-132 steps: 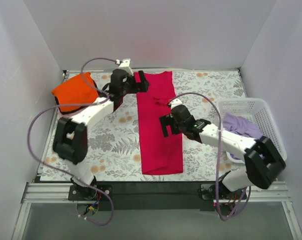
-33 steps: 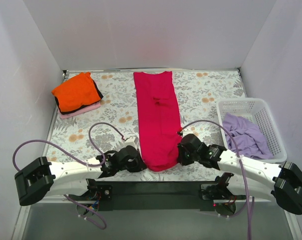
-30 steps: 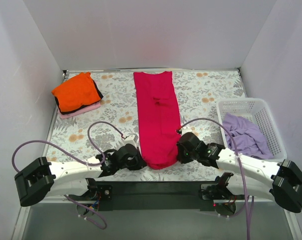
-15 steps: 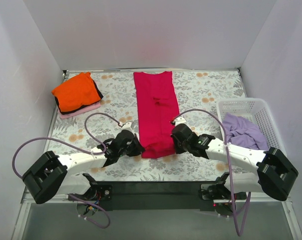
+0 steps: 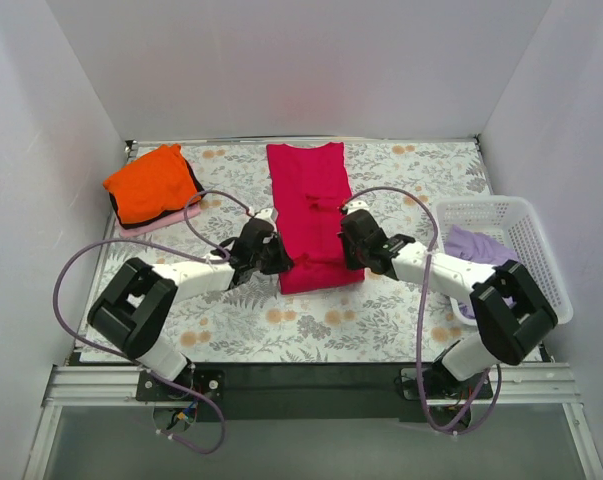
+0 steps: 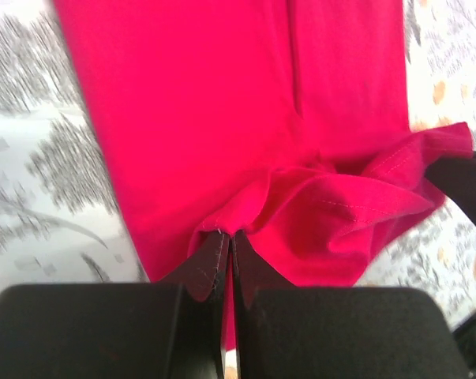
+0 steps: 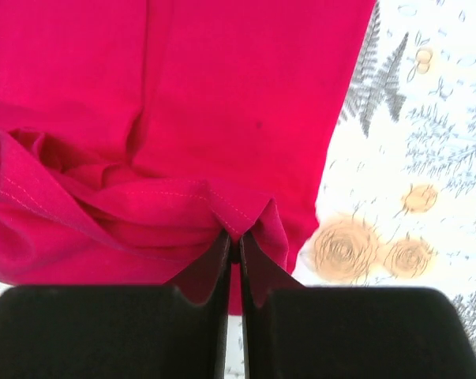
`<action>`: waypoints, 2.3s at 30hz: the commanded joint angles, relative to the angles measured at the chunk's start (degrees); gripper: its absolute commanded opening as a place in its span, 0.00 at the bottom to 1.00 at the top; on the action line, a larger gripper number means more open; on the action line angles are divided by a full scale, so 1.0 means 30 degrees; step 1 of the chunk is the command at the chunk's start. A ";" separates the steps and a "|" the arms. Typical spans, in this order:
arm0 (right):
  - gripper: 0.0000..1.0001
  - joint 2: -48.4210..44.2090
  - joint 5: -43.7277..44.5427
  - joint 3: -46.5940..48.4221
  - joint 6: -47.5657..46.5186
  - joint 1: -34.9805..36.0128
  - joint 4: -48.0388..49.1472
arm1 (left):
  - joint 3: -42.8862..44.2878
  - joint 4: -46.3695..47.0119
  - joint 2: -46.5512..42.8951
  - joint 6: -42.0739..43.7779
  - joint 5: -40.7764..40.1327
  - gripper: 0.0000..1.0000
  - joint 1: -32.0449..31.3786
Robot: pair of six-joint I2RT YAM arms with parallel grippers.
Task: Fold and stack the t-shirts
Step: Fold the tshirt
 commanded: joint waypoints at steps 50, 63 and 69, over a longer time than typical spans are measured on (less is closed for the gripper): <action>0.91 0.6152 -0.1701 0.9284 -0.4187 -0.4353 0.0136 | 0.9378 -0.1334 0.4751 0.3641 0.0162 0.88 0.4728; 0.85 0.3135 -0.2902 0.2752 -0.2429 -0.4324 0.1630 | 0.3987 -0.0808 0.3554 0.2470 0.0573 0.83 0.4201; 0.85 0.1522 -0.3313 0.0789 -0.2077 -0.4294 0.1864 | 0.2171 -0.0573 0.2437 0.1885 0.1214 0.84 0.4142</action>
